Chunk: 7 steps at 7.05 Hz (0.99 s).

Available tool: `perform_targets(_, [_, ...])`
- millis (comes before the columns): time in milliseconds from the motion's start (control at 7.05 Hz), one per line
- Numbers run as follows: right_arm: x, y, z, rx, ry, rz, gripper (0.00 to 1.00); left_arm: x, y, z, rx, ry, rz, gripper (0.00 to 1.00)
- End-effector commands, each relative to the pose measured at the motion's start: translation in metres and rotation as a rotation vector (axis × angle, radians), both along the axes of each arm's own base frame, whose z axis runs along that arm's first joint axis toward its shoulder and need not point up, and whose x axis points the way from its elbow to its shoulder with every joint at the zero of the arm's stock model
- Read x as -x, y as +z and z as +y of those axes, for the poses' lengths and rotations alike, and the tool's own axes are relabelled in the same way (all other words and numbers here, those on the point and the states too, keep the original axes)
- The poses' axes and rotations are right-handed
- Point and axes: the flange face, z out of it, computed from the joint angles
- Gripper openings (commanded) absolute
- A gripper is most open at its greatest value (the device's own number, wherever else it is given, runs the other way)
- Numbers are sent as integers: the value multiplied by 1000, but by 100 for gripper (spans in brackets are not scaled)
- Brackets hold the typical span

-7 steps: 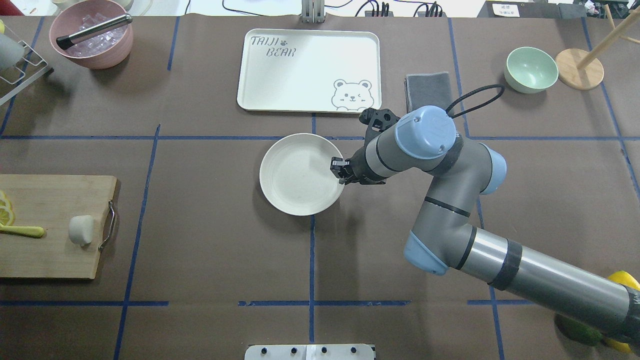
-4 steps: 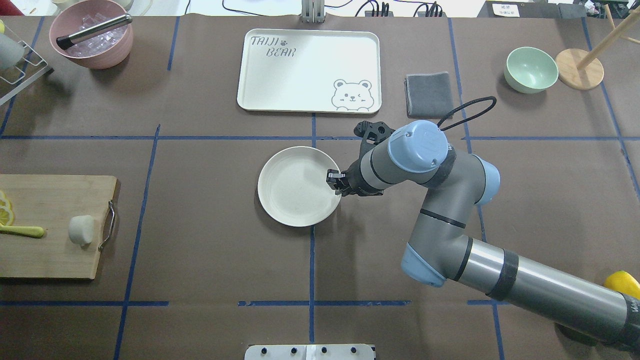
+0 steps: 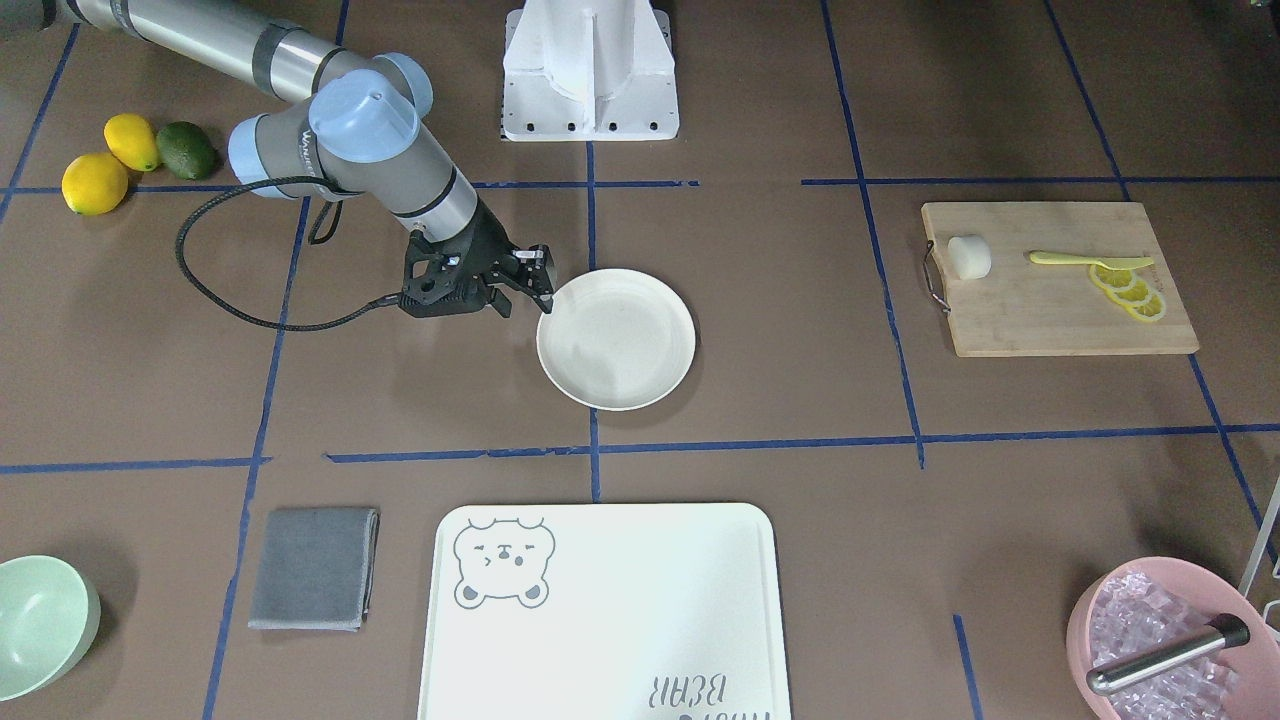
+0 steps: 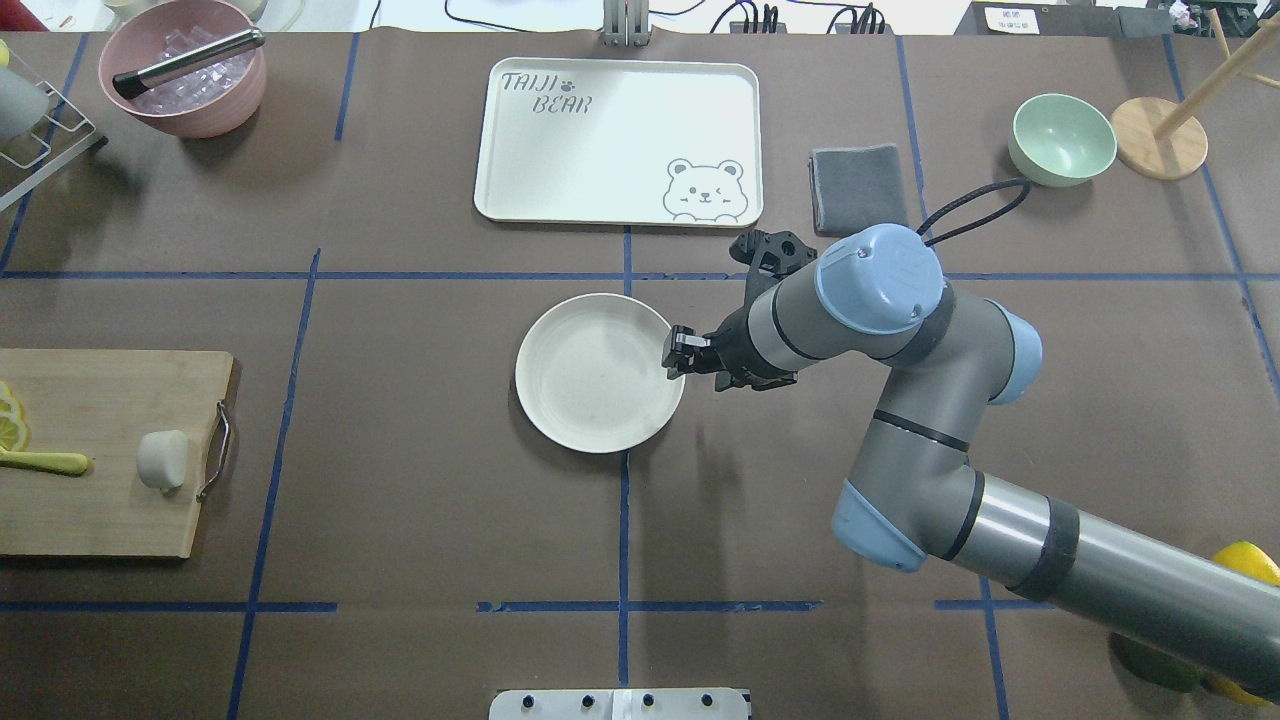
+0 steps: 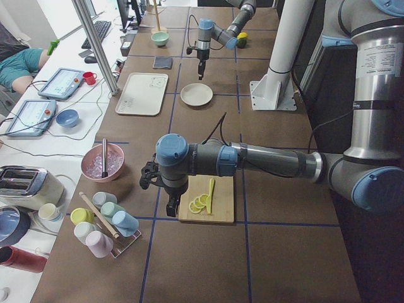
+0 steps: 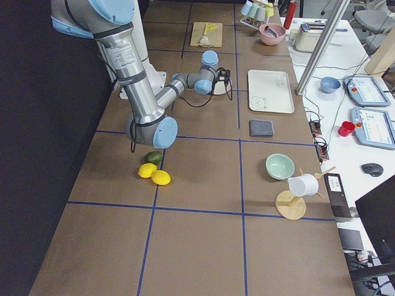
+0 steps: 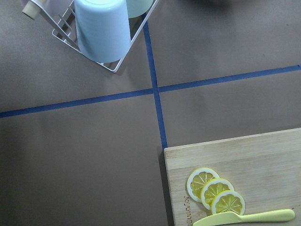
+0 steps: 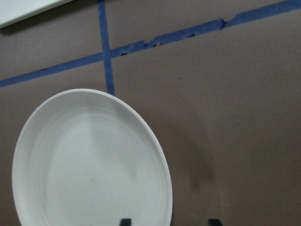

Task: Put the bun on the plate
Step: 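Open the right gripper and withdraw it while the left arm reaches toward the cutting board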

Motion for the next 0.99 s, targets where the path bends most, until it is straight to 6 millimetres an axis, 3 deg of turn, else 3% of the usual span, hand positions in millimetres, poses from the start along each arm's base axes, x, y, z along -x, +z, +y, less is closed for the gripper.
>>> perform_targets(0, [-78,-11,-31,75,29,34,100,-13,-23,16,2,-87,13,100])
perform_targets(142, [-114,-21,-42,73,44,50,100,-43,-29,17,-1,-131,40,100])
perform_targets(284, [-143,-14,-50,6,40,84,100,-88,-30,28,5,-170,86,100])
perform_targets(567, [-176,13,-61,-88,-21,194,100,-163,-56,41,63,-207,140,100])
perform_targets(851, [-221,44,-73,-111,-77,221,100,-235,-91,68,95,-239,90,100])
